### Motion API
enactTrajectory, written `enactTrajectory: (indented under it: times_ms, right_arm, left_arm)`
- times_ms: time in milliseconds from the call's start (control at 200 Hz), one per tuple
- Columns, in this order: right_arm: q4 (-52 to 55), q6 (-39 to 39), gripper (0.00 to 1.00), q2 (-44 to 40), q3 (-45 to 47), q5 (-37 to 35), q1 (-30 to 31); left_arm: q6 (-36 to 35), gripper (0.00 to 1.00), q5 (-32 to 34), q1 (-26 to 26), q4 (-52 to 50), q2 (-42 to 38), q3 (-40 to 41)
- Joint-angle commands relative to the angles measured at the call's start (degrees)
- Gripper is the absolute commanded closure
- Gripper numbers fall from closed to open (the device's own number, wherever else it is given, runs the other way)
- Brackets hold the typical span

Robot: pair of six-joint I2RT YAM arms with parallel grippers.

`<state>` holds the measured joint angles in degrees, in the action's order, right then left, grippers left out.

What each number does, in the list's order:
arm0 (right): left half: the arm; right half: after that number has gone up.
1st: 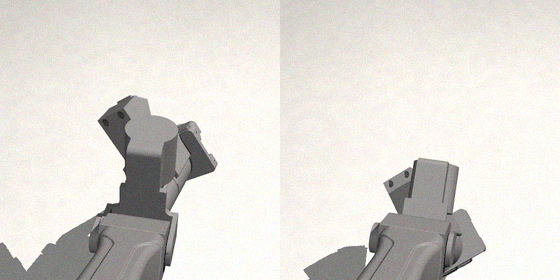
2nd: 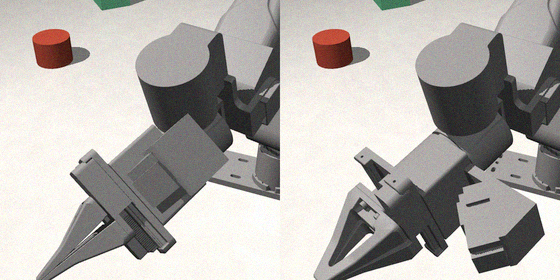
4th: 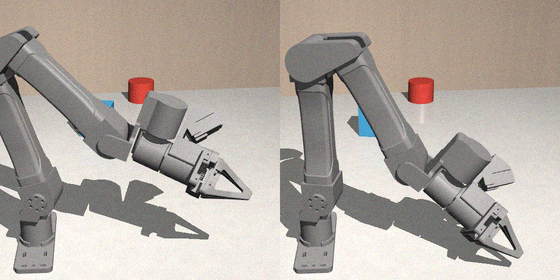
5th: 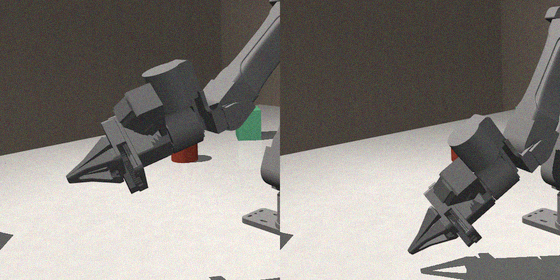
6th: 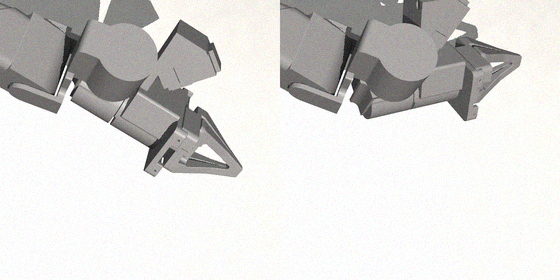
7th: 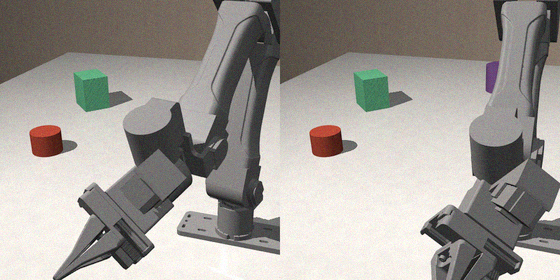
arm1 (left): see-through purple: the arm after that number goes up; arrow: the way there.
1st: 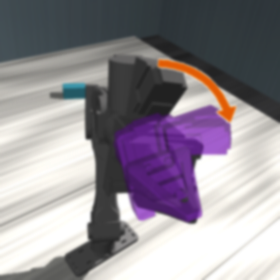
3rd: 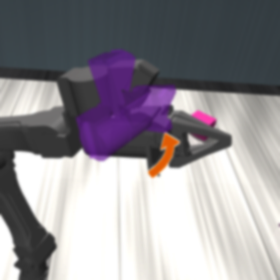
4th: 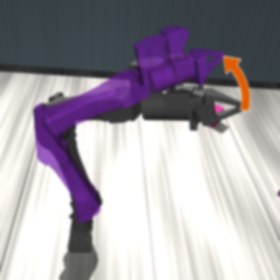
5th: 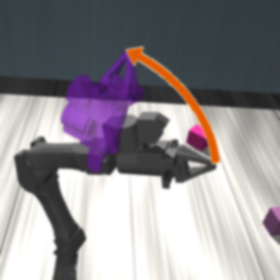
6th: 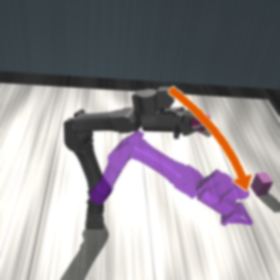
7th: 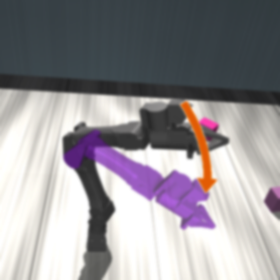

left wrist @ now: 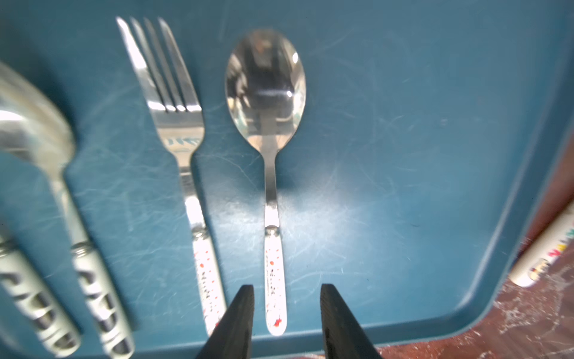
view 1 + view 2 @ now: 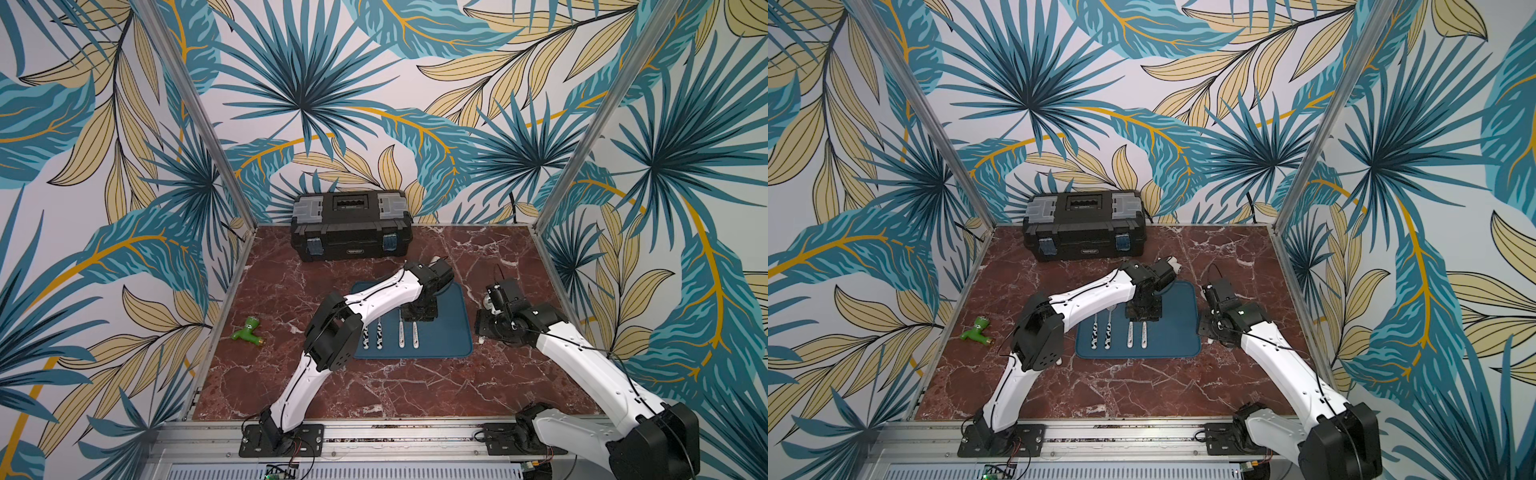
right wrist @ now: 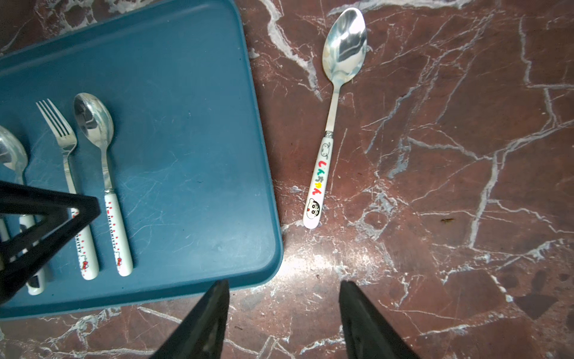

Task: Set the spoon and fork side by side
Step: Place the spoon on the tray, then pick up the fork at the center of the board.

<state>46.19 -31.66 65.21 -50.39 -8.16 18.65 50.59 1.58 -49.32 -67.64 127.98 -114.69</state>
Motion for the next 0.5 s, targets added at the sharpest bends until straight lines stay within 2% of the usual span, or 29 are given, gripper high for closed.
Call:
enactTrajectory:
  times_ms: [0, 120, 235, 385, 496]
  right_arm:
    - [1.29, -0.93, 0.35, -0.97, 1.17, -3.75, -0.52]
    - [1.86, -1.47, 0.35, -0.57, 1.33, -5.41, -1.4]
    - [1.93, -1.74, 0.35, 0.26, 1.3, -5.45, -2.22]
    - [0.63, -2.18, 0.35, 1.65, 1.6, -4.5, -2.29]
    - [-0.07, -2.61, 0.35, 2.87, 1.48, -3.92, -2.29]
  left_arm:
    - [-0.33, 0.57, 5.78, 0.24, -3.37, -7.63, 0.03]
    - [1.1, 0.55, 7.26, 2.27, 2.74, -17.5, 13.07]
    - [2.79, 0.55, 7.22, 6.47, 7.23, -27.98, 27.35]
    - [2.81, 0.55, 7.33, 12.71, 7.43, -38.48, 42.09]
    - [2.51, 0.55, 7.81, 15.91, 7.56, -44.84, 49.6]
